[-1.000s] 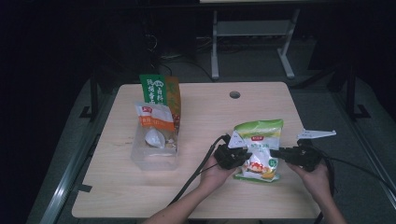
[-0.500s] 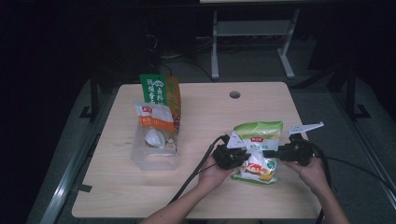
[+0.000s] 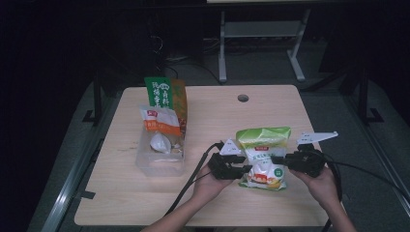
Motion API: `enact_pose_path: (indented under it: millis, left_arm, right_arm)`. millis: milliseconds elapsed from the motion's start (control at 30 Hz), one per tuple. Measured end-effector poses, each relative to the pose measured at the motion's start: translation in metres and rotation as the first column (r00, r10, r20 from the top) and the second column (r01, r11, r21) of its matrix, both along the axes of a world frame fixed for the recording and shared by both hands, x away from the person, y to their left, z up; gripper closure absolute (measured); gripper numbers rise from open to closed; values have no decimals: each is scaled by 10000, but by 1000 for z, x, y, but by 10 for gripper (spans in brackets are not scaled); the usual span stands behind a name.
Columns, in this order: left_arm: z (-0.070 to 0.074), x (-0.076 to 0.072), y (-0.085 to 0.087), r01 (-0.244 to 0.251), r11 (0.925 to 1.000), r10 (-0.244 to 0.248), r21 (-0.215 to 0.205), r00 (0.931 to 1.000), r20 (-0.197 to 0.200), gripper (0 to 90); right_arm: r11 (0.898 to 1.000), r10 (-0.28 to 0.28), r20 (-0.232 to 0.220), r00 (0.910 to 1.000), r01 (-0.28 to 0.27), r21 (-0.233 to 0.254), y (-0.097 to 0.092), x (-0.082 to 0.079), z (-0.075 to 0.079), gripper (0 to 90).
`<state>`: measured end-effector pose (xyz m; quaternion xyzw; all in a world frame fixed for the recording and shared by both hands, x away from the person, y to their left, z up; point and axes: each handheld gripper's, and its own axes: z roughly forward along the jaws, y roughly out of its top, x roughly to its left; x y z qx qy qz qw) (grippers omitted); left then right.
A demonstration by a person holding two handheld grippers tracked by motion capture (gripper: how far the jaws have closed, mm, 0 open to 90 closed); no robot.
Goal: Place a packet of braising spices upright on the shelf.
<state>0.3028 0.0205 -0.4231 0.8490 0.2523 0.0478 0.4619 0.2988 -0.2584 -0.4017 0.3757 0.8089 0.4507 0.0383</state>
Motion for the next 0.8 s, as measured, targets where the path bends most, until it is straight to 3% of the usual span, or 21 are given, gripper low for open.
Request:
enact_pose_path:
  millis: [133,333,500,800]
  left_arm:
    - [2,-8,11,-54,9999,50,148,9997,228,513]
    - [5,-24,25,235,9981,-272,573,9975,655,468]
    - [8,-35,35,314,9982,-358,514,9955,881,454]
    - [4,-45,60,53,9994,-78,351,9975,707,437]
  right_arm:
    - [9999,-116,334,9994,119,-83,2,-2,6,864]
    - [9991,-391,526,9979,397,-111,5,-1,16,867]
    - [9991,-315,611,9976,331,-260,15,2,24,868]
    - [9990,70,781,9969,-35,-450,40,10,38,871]
